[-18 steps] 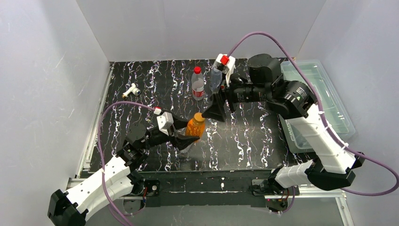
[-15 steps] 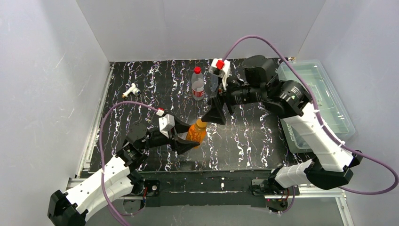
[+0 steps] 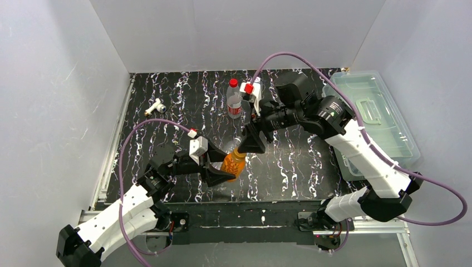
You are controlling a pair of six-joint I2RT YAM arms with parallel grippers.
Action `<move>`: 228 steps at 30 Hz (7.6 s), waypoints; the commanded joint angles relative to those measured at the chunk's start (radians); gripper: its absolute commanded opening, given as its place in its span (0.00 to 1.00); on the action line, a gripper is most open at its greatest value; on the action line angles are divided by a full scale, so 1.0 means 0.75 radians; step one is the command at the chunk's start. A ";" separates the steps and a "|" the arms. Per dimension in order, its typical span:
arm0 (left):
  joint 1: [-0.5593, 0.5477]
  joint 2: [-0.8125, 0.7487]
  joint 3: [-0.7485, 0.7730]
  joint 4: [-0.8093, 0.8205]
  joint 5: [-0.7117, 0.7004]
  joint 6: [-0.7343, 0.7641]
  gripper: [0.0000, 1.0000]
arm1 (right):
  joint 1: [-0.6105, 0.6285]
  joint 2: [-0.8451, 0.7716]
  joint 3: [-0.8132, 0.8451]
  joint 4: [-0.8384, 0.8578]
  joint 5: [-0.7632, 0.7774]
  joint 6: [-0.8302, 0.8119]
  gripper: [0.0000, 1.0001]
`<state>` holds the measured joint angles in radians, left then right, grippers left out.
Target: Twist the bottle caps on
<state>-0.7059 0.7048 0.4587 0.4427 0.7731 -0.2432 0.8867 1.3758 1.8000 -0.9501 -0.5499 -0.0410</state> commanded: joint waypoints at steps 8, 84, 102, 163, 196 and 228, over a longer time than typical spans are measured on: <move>0.005 -0.032 0.047 0.010 0.004 -0.005 0.00 | 0.054 0.005 -0.050 -0.005 -0.019 -0.028 0.72; 0.097 0.109 0.270 -0.398 0.230 0.205 0.00 | 0.102 -0.089 -0.106 0.060 0.211 0.145 0.88; 0.109 0.136 0.284 -0.398 0.262 0.198 0.00 | 0.104 0.000 -0.107 0.068 0.106 0.108 0.76; 0.132 0.141 0.302 -0.564 -0.285 0.343 0.00 | 0.061 0.050 0.014 0.310 0.827 0.578 0.98; 0.168 0.166 0.379 -0.598 0.434 0.216 0.00 | 0.063 -0.005 -0.090 0.068 -0.021 0.007 0.82; 0.180 0.111 0.419 -0.663 -0.048 0.369 0.00 | 0.104 0.159 -0.055 0.076 0.146 0.326 0.03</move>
<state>-0.5781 0.8150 0.7101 -0.0532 0.9485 -0.0662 0.9581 1.4574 1.7115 -0.8871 -0.5426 0.0330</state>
